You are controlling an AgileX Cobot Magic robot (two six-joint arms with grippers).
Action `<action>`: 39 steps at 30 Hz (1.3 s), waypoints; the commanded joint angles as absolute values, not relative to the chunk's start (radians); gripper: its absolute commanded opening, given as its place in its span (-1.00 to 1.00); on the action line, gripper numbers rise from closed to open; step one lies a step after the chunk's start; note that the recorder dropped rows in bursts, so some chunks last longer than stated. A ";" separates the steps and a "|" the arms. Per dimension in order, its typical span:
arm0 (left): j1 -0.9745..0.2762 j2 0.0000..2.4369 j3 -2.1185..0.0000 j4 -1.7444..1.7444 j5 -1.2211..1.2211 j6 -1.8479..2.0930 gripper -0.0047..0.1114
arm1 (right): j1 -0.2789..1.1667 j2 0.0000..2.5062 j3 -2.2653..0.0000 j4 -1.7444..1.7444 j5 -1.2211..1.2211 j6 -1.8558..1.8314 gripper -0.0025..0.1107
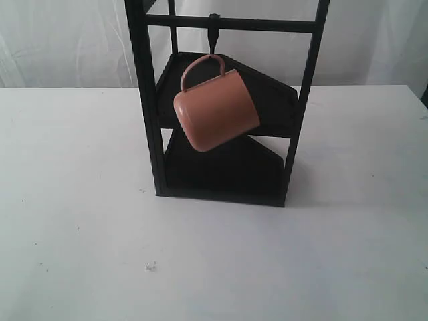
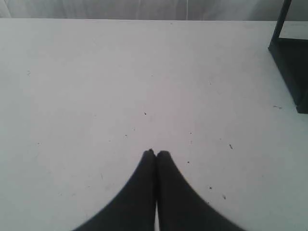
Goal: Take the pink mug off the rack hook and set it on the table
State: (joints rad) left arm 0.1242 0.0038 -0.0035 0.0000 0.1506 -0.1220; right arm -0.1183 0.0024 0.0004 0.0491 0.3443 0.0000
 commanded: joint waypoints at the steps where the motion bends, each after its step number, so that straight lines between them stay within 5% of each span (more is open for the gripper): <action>1: 0.116 0.000 0.000 0.000 0.150 -0.128 -0.92 | -0.122 0.000 0.000 -0.032 0.227 0.016 -0.96; 15: 0.116 0.000 0.000 0.000 0.150 -0.128 -0.92 | -0.122 0.000 0.000 0.111 -0.237 0.260 -0.96; 20: 0.116 0.000 0.000 0.000 0.150 -0.128 -0.92 | -0.122 0.000 -0.084 0.141 -0.778 0.615 -0.96; 22: 0.116 0.000 0.000 0.000 0.150 -0.128 -0.92 | -0.122 0.000 -0.188 0.100 -0.640 0.523 -0.96; 26: 0.116 0.000 0.000 0.000 0.150 -0.128 -0.92 | -0.122 0.043 -0.242 -0.075 0.037 -0.010 -0.96; 32: 0.116 0.000 0.000 0.000 0.150 -0.128 -0.92 | -0.090 0.191 -0.196 -0.058 -0.046 -0.047 -0.96; 39: 0.116 0.000 0.000 0.000 0.150 -0.128 -0.92 | -0.088 0.375 -0.259 -0.018 0.130 0.005 -0.96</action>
